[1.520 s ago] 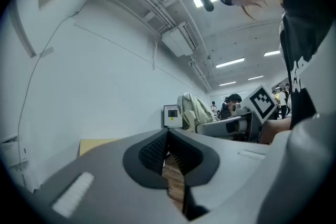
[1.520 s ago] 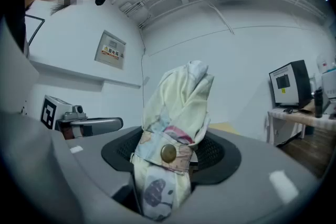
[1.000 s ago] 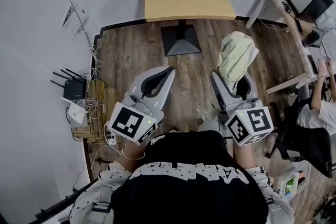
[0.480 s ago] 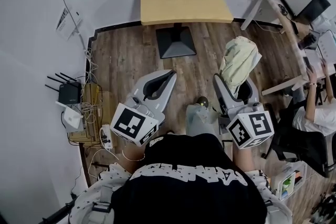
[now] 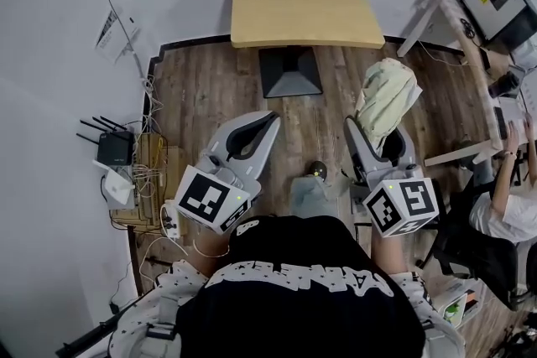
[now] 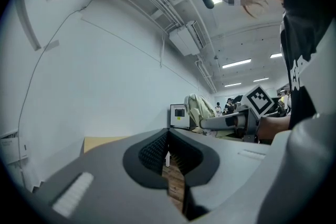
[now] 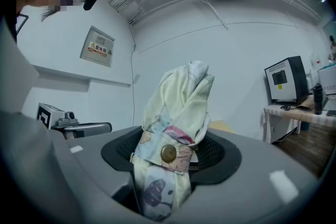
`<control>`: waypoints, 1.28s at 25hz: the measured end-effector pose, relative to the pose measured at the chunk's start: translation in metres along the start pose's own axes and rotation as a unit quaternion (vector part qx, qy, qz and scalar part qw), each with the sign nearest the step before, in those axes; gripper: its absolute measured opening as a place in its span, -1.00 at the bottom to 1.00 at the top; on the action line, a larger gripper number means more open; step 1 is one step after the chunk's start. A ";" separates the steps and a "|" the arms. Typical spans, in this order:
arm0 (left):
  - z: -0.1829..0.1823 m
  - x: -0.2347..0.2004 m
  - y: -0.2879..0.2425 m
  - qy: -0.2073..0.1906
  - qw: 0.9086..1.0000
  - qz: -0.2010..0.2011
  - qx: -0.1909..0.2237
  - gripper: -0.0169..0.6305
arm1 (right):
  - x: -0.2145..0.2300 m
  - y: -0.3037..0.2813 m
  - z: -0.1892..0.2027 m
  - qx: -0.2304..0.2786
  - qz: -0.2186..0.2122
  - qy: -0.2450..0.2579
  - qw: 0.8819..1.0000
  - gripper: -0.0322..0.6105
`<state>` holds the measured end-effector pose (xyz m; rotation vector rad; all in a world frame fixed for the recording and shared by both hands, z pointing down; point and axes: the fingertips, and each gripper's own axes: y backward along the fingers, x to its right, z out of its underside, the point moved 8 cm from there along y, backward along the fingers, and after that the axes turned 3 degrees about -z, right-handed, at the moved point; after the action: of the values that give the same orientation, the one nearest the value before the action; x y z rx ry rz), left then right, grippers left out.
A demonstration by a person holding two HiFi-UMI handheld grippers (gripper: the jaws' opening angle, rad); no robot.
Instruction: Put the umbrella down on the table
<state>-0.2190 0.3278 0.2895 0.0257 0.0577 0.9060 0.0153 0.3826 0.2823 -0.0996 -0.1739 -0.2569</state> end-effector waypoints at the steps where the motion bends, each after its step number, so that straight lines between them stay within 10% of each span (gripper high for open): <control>1: 0.000 -0.002 -0.003 -0.001 1.000 -0.002 -0.001 -0.97 | 0.002 -0.003 0.000 0.002 -0.001 0.000 1.000 0.04; 32: -0.002 -0.030 -0.121 -0.026 0.997 -0.061 -0.043 -0.97 | 0.123 -0.102 -0.017 -0.020 -0.047 -0.025 0.998 0.04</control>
<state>-0.1421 0.2296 0.2831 -0.0330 -0.0285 0.7855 0.1085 0.2529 0.2963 -0.1381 -0.2239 -0.3518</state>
